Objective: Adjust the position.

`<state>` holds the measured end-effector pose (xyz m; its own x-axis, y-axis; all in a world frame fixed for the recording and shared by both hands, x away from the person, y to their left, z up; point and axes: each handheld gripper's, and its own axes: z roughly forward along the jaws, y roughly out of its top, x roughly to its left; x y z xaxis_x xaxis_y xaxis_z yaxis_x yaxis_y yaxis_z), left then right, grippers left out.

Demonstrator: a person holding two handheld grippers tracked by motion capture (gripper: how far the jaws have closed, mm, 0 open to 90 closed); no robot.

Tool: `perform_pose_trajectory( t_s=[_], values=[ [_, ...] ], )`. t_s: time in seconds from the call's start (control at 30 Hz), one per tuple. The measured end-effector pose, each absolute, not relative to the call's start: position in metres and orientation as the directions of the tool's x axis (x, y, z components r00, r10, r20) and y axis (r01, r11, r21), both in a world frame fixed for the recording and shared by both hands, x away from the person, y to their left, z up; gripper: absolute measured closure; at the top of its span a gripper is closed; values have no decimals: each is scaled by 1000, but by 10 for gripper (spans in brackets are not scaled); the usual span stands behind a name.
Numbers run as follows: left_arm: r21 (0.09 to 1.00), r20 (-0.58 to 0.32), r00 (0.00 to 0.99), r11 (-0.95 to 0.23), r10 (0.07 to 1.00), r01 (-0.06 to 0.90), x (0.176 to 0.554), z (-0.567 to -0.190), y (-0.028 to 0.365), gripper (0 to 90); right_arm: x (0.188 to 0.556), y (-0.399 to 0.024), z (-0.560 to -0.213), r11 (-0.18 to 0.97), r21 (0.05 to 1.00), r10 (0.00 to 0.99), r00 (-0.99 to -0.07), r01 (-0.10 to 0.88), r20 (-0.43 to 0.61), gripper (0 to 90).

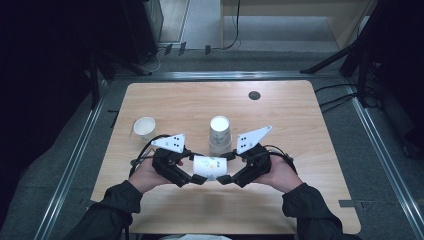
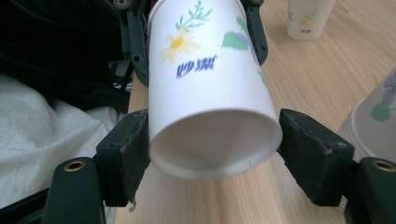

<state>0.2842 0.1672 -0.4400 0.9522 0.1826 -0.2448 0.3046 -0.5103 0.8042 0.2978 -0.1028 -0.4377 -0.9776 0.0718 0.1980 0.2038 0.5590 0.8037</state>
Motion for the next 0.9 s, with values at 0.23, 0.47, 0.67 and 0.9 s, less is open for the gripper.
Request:
perform_pose_trajectory(
  t_s=[0.23,0.47,0.67,0.9],
  values=[
    [769,-210,957,-571,200,288,291,-426,175,260,298,-105,-442,590,784,85,-981,192,176,262],
    [680,-183,967,-687,179,256,296,-414,175,258,298,-105,-446,608,772,95,-982,187,163,260],
    [613,-150,971,-754,185,239,299,-406,168,258,298,-103,-448,619,764,101,-983,183,154,259],
    [551,-153,970,-798,189,242,304,-406,155,258,298,-100,-453,640,748,107,-984,176,140,259]
  ],
)
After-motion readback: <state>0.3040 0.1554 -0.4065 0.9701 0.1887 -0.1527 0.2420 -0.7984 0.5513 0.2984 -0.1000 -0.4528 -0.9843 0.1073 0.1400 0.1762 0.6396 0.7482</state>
